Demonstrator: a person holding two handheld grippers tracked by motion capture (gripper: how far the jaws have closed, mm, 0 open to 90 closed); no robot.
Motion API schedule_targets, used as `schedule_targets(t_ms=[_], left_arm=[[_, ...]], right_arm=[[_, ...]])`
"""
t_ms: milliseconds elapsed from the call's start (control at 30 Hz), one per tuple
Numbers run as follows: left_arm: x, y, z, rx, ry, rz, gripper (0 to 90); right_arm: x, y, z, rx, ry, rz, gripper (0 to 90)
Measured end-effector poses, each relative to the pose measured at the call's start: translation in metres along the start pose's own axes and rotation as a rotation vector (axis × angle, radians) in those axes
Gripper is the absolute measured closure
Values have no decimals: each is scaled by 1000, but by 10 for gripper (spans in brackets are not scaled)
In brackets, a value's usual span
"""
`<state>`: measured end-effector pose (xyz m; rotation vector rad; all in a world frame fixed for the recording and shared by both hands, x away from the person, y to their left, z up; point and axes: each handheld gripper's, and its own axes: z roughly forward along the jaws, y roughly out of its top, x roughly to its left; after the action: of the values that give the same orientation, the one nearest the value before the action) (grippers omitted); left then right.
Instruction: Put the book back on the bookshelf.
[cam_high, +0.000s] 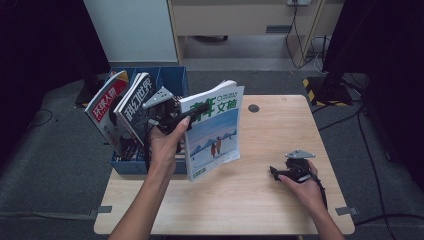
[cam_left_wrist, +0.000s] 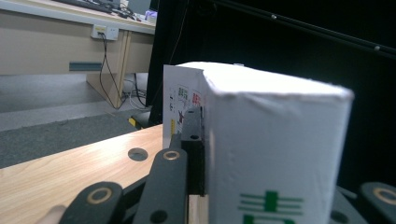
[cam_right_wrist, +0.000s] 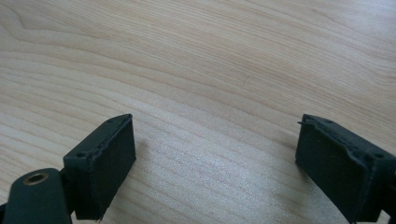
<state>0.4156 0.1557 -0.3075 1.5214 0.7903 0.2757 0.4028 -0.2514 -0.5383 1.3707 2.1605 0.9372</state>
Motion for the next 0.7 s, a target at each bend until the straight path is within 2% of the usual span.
schedule_targets(t_ms=[367, 700], left_arm=[[-3, 11, -16, -22, 5, 15, 734], [6, 13, -25, -30, 22, 10, 734]], right_arm=[[0, 0, 0, -2, -3, 1, 123], [0, 0, 0, -2, -5, 1, 122]])
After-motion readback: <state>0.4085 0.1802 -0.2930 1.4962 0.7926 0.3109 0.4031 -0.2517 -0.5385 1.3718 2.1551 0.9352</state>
